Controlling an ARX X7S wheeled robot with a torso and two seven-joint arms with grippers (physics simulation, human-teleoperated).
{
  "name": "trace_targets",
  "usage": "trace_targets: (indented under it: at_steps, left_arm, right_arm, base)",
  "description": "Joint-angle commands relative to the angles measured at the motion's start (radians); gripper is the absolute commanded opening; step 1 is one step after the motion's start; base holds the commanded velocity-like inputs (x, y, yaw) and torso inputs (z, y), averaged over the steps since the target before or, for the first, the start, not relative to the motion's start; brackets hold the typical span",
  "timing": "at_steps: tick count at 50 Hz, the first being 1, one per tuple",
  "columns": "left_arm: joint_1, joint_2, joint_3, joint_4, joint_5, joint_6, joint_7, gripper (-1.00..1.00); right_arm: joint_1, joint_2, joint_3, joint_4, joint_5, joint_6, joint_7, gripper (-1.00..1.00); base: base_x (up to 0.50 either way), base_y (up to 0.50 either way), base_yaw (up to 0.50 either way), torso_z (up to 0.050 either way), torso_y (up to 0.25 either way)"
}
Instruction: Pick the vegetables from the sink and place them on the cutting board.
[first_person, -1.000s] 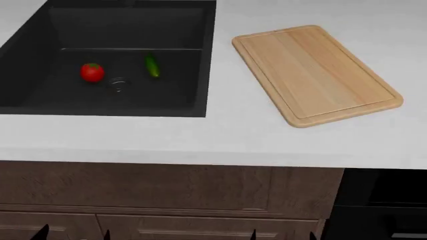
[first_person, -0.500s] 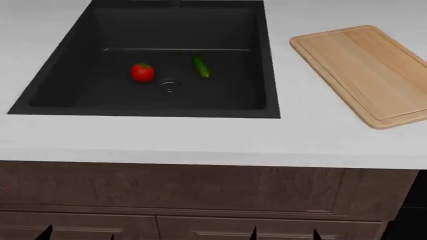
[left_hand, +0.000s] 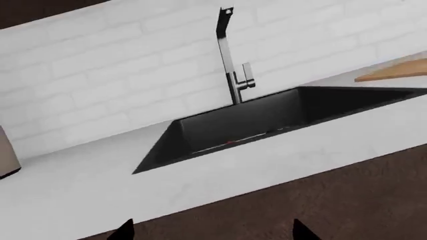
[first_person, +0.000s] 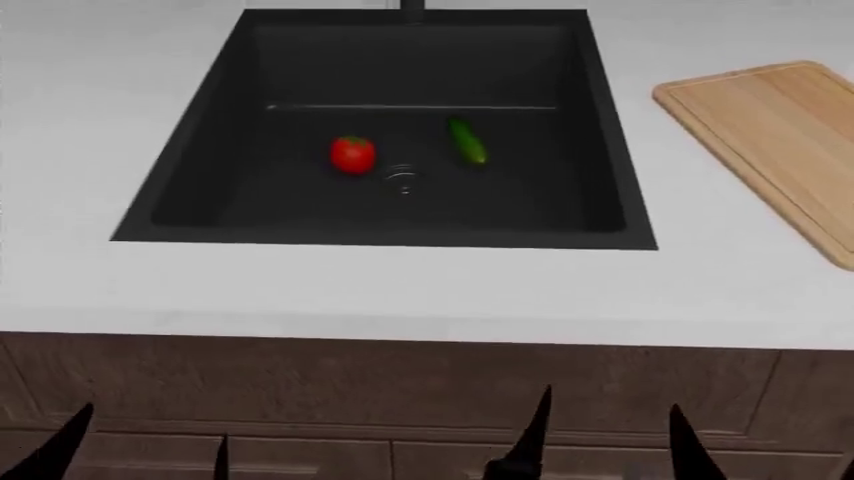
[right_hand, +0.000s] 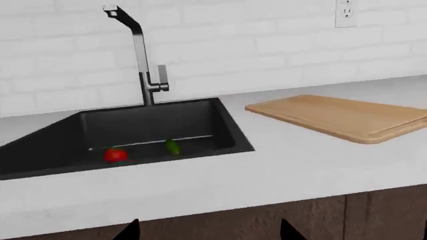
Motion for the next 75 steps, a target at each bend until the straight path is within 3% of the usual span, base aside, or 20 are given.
trace_targets:
  at_steps: [1, 6, 14, 24, 27, 39, 49, 62, 75]
  left_arm:
    - [-0.166, 0.014, 0.011, 0.448, 0.146, -0.436, 0.14, 1.0]
    - [-0.38, 0.021, 0.05, 0.502, 0.216, -0.672, 0.225, 1.0]
    - [-0.65, 0.012, 0.022, 0.241, 0.177, -0.718, 0.259, 1.0]
    - [-0.963, 0.043, -0.027, -0.166, 0.109, -0.741, 0.257, 1.0]
    - [-1.009, 0.023, 0.017, -0.279, 0.114, -0.686, 0.268, 1.0]
    - [-1.269, 0.024, -0.004, -0.889, 0.046, -0.547, 0.248, 1.0]
    - [-1.213, 0.017, 0.009, -0.88, 0.046, -0.513, 0.233, 1.0]
    - [-1.233, 0.016, 0.0, -0.995, 0.028, -0.456, 0.197, 1.0]
    - [-1.218, 0.016, -0.004, -0.951, 0.016, -0.492, 0.191, 1.0]
  right_arm:
    - [0.315, 0.022, 0.12, -0.38, 0.18, 0.556, 0.085, 1.0]
    - [0.554, 0.055, 0.106, -0.368, 0.218, 0.741, 0.107, 1.0]
    - [0.789, 0.063, 0.08, -0.14, 0.214, 0.785, 0.088, 1.0]
    - [1.03, 0.03, -0.041, 0.431, 0.121, 0.567, -0.015, 1.0]
    - [1.088, 0.019, -0.073, 0.574, 0.091, 0.505, -0.034, 1.0]
    - [1.345, -0.024, -0.136, 1.193, -0.005, 0.274, -0.07, 1.0]
    - [1.346, 0.004, -0.173, 1.28, -0.028, 0.217, -0.111, 1.0]
    - [1.284, 0.028, -0.194, 1.235, -0.031, 0.188, -0.133, 1.0]
    - [1.275, 0.039, -0.195, 1.181, -0.025, 0.212, -0.12, 1.0]
  base:
    - [0.0, 0.0, 0.0, 0.05, 0.0]
    - [0.0, 0.0, 0.0, 0.05, 0.0]
    - [0.0, 0.0, 0.0, 0.05, 0.0]
    - [0.0, 0.0, 0.0, 0.05, 0.0]
    - [0.0, 0.0, 0.0, 0.017, 0.0]
    - [0.0, 0.0, 0.0, 0.0, 0.0]
    - [0.27, 0.0, 0.0, 0.0, 0.0]
    - [0.5, 0.0, 0.0, 0.0, 0.0]
    - [0.5, 0.0, 0.0, 0.0, 0.0]
